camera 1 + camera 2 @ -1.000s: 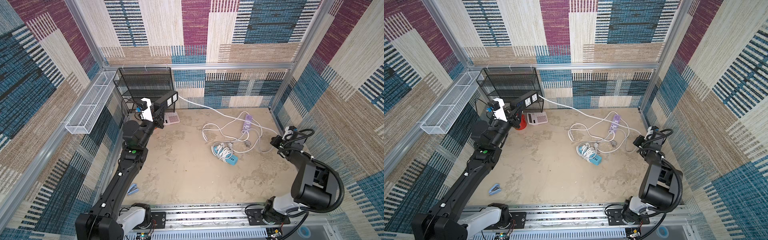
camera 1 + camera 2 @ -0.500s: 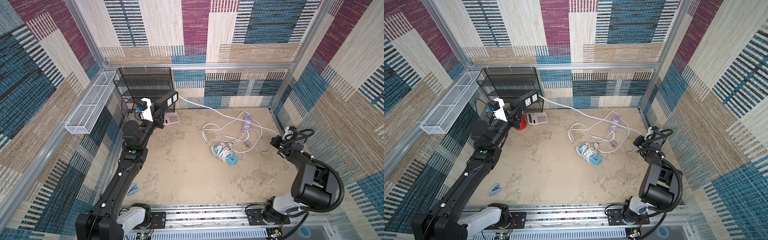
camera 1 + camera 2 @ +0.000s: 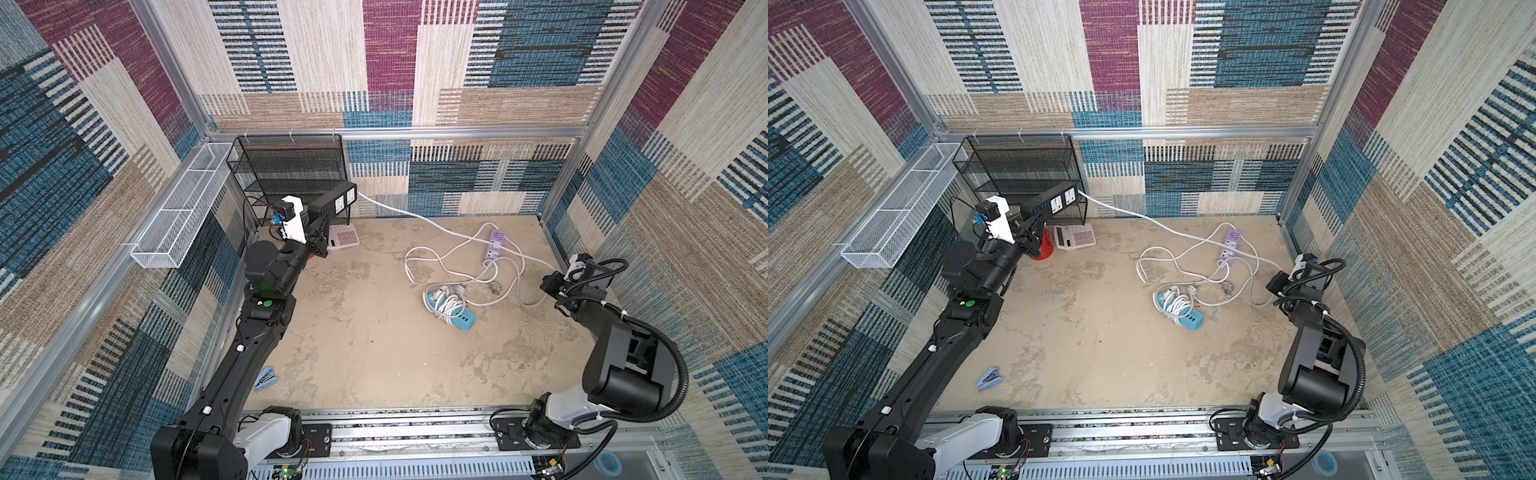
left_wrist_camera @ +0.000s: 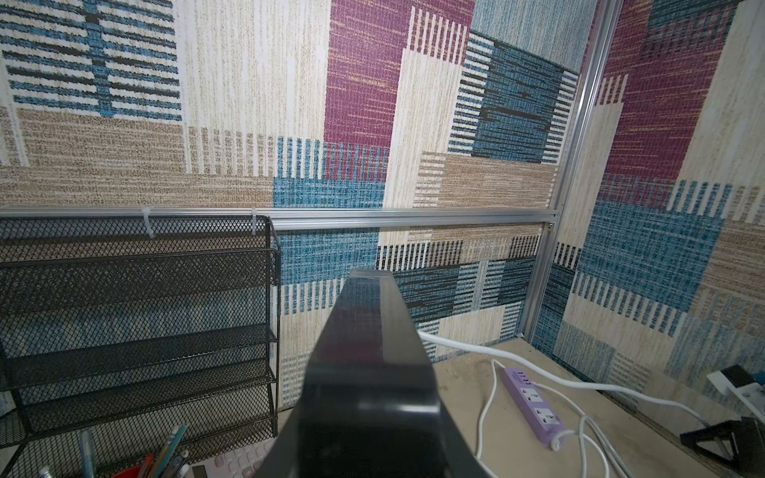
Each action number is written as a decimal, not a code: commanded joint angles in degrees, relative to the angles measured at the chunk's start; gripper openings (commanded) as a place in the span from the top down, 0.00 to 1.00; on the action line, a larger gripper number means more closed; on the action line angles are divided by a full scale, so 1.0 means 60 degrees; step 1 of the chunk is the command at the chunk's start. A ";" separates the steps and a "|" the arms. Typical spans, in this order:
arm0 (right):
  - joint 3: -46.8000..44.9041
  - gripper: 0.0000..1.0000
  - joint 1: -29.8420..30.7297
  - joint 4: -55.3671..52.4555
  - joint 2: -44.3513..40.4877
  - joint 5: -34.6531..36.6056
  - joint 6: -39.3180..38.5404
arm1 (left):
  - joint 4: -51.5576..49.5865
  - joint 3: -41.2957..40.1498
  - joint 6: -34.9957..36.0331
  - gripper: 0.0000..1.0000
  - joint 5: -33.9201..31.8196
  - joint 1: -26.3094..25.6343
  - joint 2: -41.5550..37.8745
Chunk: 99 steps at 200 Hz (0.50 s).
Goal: Unwrap the cord wrapped around the power strip
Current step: Unwrap the power cord from the power strip.
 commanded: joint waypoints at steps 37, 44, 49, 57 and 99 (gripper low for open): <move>-0.0037 0.14 -0.0040 0.0144 -0.0103 0.0655 0.0239 | 0.0885 0.0045 -0.0081 1.00 -0.0690 0.0071 0.0053; -0.0034 0.05 -0.0041 0.0134 -0.0146 0.0650 0.0220 | 0.0887 0.0039 -0.0092 1.00 -0.0680 0.0064 0.0058; -0.0026 0.01 -0.0041 0.0107 -0.0183 0.0652 0.0220 | 0.0885 0.0049 -0.0107 1.00 -0.0659 0.0072 0.0065; -0.0014 0.01 -0.0030 0.0075 -0.0255 0.0602 0.0195 | 0.0883 0.0054 -0.0125 1.00 -0.0600 0.0064 0.0090; 0.0530 0.02 0.0183 -0.0897 -0.0480 -0.0031 0.0074 | 0.0862 0.0182 -0.0265 1.00 -0.0375 0.0064 0.0233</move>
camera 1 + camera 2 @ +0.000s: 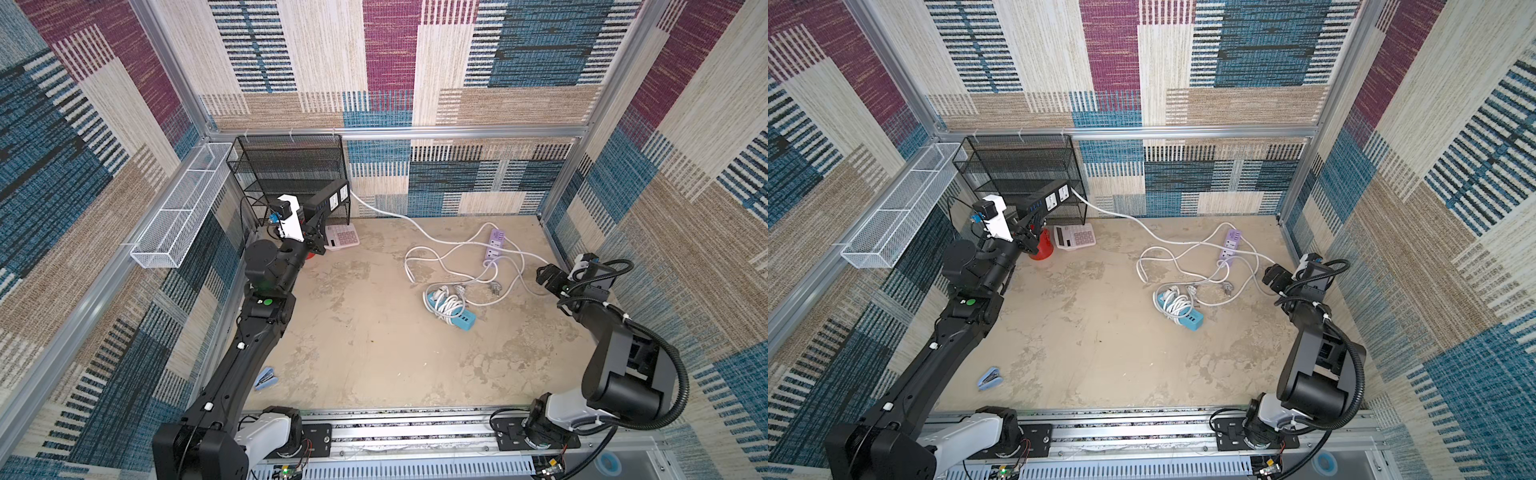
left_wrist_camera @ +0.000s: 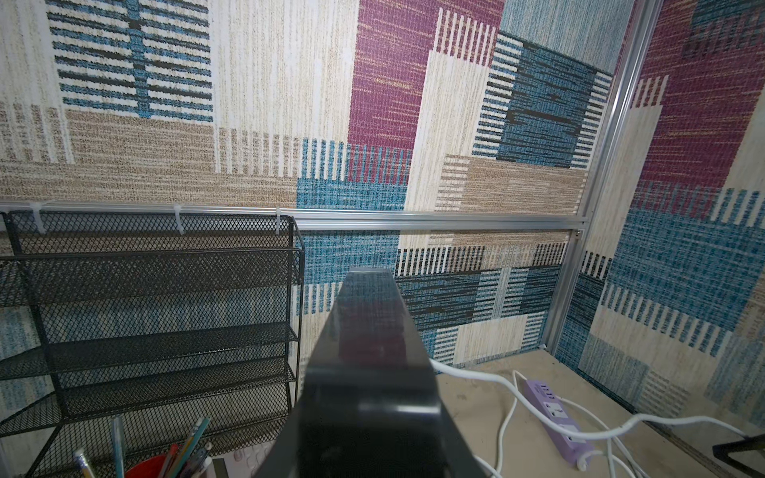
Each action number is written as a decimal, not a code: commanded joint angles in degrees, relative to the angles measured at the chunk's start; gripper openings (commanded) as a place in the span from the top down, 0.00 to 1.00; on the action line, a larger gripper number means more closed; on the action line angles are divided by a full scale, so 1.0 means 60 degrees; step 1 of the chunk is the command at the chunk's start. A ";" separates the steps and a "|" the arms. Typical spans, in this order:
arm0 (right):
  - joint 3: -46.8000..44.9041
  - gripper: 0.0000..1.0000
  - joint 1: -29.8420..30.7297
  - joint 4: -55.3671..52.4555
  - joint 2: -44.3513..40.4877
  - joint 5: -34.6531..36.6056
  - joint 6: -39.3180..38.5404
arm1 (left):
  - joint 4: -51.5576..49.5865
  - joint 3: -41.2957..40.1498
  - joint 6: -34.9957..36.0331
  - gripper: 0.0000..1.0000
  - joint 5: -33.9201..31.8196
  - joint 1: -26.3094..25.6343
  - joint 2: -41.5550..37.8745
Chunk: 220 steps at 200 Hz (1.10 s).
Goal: Unwrap the cord wrapped around the power strip
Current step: Unwrap the power cord from the power strip.
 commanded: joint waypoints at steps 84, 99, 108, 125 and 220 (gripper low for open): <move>0.0812 0.02 0.1794 -0.1885 -0.0487 -0.0455 -0.0462 | 0.0527 0.1305 -0.0318 1.00 0.0665 0.0013 0.0988; 0.1022 0.02 0.1828 -0.2419 -0.0781 -0.0565 -0.0595 | 0.0511 0.1452 -0.0270 1.00 0.0672 0.0006 0.1245; 0.1067 0.02 0.1834 -0.2647 -0.0954 -0.0679 -0.0650 | 0.0540 0.1544 -0.0262 1.00 0.0703 0.0006 0.1387; 0.0909 0.02 0.1883 -0.2743 -0.1387 -0.0980 -0.0598 | 0.0572 0.1746 -0.0313 1.00 0.0785 -0.0003 0.1687; 0.1853 0.02 0.5277 -0.0474 -0.3010 -0.1268 -0.2524 | -0.1634 0.2744 0.0326 1.00 0.2840 -0.1023 0.1941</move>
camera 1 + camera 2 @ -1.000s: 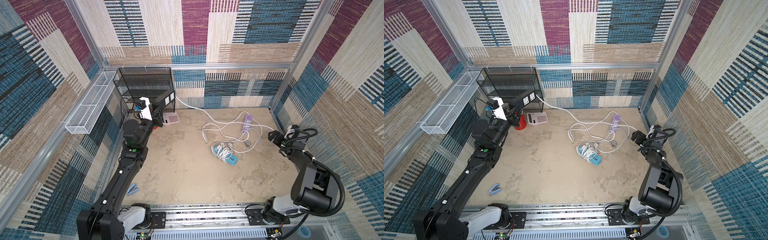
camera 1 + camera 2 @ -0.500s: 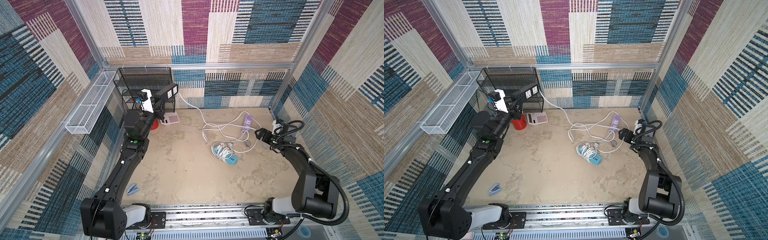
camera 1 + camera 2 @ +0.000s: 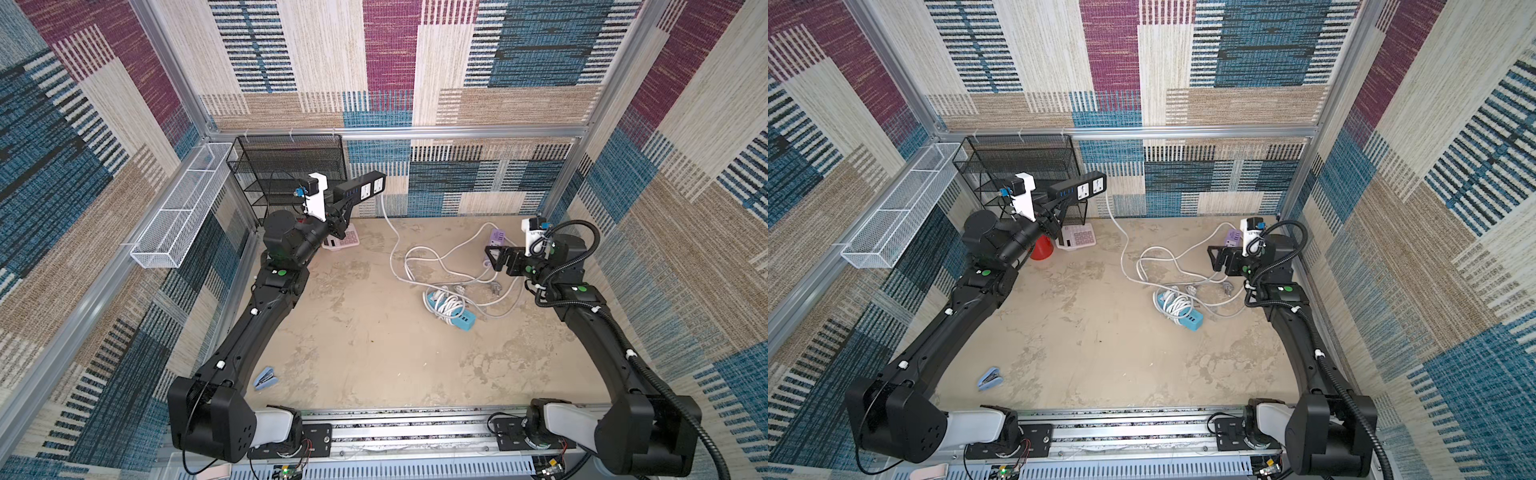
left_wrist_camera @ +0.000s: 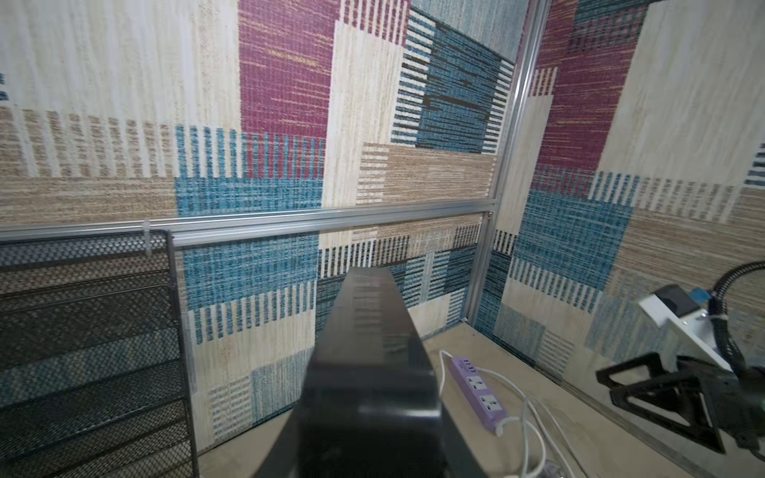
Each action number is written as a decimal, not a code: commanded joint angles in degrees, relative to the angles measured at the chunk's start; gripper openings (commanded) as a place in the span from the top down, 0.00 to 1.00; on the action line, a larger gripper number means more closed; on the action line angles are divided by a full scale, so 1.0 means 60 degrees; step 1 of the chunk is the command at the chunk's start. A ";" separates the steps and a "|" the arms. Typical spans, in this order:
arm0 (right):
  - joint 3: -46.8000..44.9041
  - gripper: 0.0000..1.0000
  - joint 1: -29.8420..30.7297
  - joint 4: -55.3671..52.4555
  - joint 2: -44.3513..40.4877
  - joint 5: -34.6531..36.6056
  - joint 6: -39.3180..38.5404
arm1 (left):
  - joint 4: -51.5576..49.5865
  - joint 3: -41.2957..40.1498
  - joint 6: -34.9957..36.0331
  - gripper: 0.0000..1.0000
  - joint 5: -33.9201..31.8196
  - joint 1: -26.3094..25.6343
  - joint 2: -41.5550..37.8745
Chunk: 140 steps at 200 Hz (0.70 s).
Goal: Unwrap the cord wrapped around the power strip
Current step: Unwrap the power cord from the power strip, then place the power strip at the center of the board.
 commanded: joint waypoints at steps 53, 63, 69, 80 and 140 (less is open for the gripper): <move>-0.0016 0.02 0.2993 0.2056 -0.1216 0.0626 -0.3386 | -0.2202 0.0834 0.0595 1.00 0.2105 -0.0551 -0.0110; 0.0098 0.02 0.3283 0.2000 -0.1189 0.0752 -0.3790 | -0.2515 0.0930 0.0777 1.00 0.2186 -0.0693 -0.0127; 0.0224 0.02 0.3437 0.1930 -0.1128 0.0825 -0.3970 | -0.2625 0.0952 0.0828 1.00 0.2233 -0.0763 -0.0140; 0.0498 0.02 0.3643 0.1765 -0.0937 0.0781 -0.4294 | -0.2701 0.0948 0.0812 1.00 0.2407 -0.0840 -0.0166; 0.2081 0.02 0.5250 0.1017 0.0455 0.1953 -0.6087 | -0.2656 0.0926 0.0413 1.00 0.3190 -0.0915 -0.0144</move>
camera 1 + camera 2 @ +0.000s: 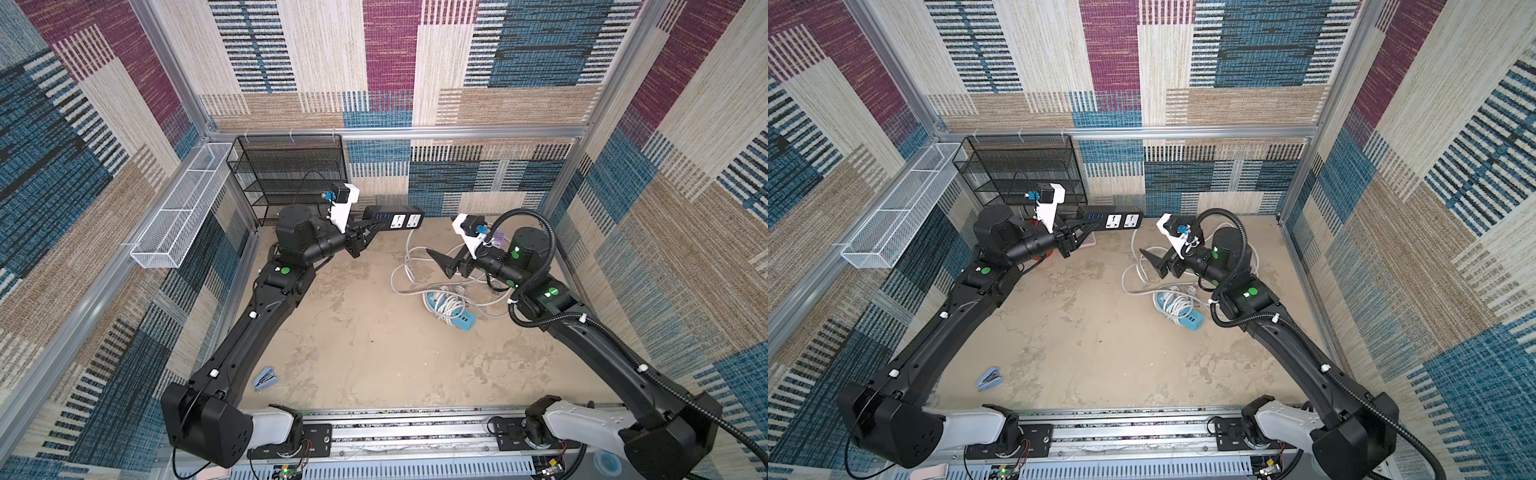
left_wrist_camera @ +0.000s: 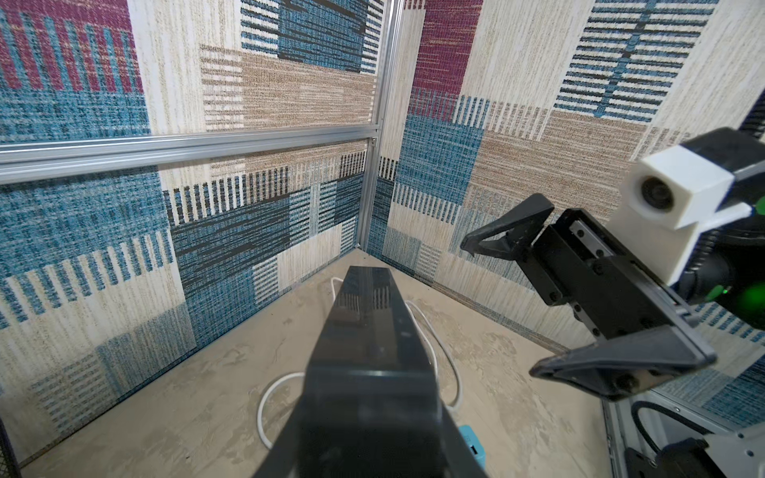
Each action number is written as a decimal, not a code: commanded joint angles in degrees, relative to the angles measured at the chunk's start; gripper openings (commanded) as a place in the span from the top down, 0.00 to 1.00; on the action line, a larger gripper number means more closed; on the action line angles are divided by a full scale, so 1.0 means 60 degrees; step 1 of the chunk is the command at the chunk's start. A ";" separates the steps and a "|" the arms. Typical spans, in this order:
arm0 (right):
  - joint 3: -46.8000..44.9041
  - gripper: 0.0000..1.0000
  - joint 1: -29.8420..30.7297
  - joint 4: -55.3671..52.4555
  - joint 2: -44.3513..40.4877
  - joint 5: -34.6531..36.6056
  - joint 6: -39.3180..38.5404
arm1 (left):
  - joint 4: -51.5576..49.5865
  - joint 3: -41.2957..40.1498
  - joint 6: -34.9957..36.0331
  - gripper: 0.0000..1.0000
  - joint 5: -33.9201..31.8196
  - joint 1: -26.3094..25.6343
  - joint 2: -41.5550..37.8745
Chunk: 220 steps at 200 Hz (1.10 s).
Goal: Unwrap the cord wrapped around the power strip
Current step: Place the power strip at the center of the board.
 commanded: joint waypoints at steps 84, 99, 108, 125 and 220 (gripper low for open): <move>0.1276 0.02 0.1185 0.0150 0.1413 0.1832 -0.2099 | 0.0191 0.0212 -0.0361 1.00 0.1491 -0.0117 0.0076; 0.1485 0.06 0.1203 0.0055 0.1602 0.1858 -0.2192 | 0.0197 0.0203 -0.0396 1.00 0.1530 -0.0124 0.0084; 0.1559 0.07 0.1219 0.0024 0.1701 0.1823 -0.2215 | 0.0188 0.0210 -0.0398 1.00 0.1578 -0.0146 0.0098; 0.1592 0.11 0.1301 0.0074 0.1792 0.1886 -0.2286 | 0.0187 0.0203 -0.0415 1.00 0.1621 -0.0148 0.0096; 0.1765 0.56 0.1438 0.0242 0.2072 0.2381 -0.2610 | 0.0193 0.0196 -0.0501 1.00 0.1900 -0.0253 0.0237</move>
